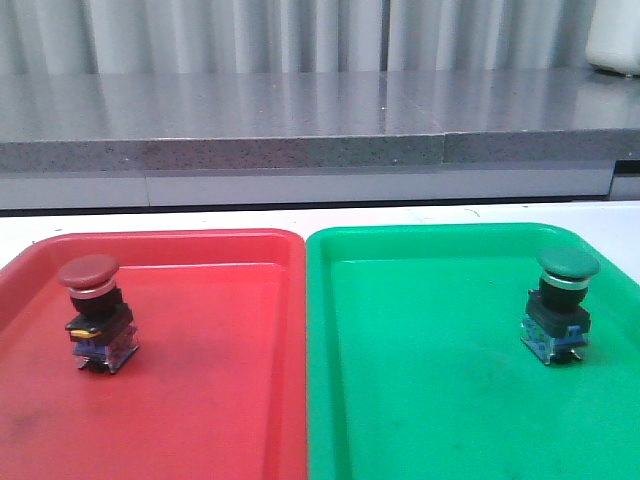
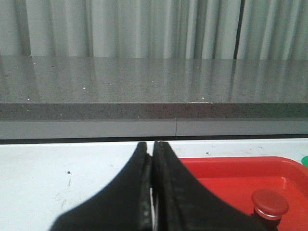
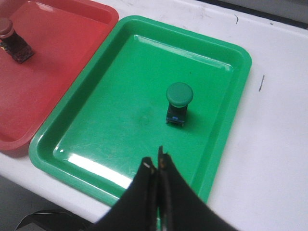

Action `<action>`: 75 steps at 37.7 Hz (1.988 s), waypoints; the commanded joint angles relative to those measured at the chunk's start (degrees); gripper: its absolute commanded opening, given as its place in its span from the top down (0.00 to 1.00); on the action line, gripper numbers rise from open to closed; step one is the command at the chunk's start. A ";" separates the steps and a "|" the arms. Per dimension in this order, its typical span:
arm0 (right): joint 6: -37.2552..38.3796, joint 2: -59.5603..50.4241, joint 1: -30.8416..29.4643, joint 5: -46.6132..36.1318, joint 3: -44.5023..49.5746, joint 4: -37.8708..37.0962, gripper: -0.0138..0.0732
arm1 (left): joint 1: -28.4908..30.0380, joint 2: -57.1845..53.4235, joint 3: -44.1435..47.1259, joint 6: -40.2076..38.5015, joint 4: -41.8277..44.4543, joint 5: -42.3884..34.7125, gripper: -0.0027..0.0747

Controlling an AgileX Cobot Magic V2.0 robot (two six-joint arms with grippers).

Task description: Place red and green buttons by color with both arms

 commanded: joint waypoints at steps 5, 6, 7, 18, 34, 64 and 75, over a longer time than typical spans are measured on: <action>-0.01 0.14 -0.16 -3.48 -1.46 -0.04 0.92 | 0.19 -0.93 1.41 -0.68 -0.56 -5.05 0.99; -0.01 0.14 -0.16 -3.48 -1.46 -0.04 0.92 | 0.19 -0.83 1.41 -0.68 -0.56 -5.05 0.99; -0.01 0.14 -0.16 -3.48 -1.46 -0.04 0.92 | 0.19 -0.86 1.41 -0.68 -0.56 -5.05 0.99; -0.01 0.14 -0.16 -3.48 -1.46 -0.04 0.92 | 0.19 -0.86 1.41 -0.68 -0.56 -5.05 0.99; -1.07 -16.92 -9.40 -25.82 15.40 -8.32 0.92 | 0.19 -0.86 1.41 -0.68 -0.56 -5.05 0.99; 0.48 -29.97 -14.54 -53.36 42.87 -7.97 0.92 | 0.19 -0.86 1.41 -0.68 -0.56 -5.05 0.99; 7.32 -29.97 -14.54 -55.55 42.87 -8.82 0.92 | 0.19 -0.86 1.41 -0.68 -0.56 -5.05 0.99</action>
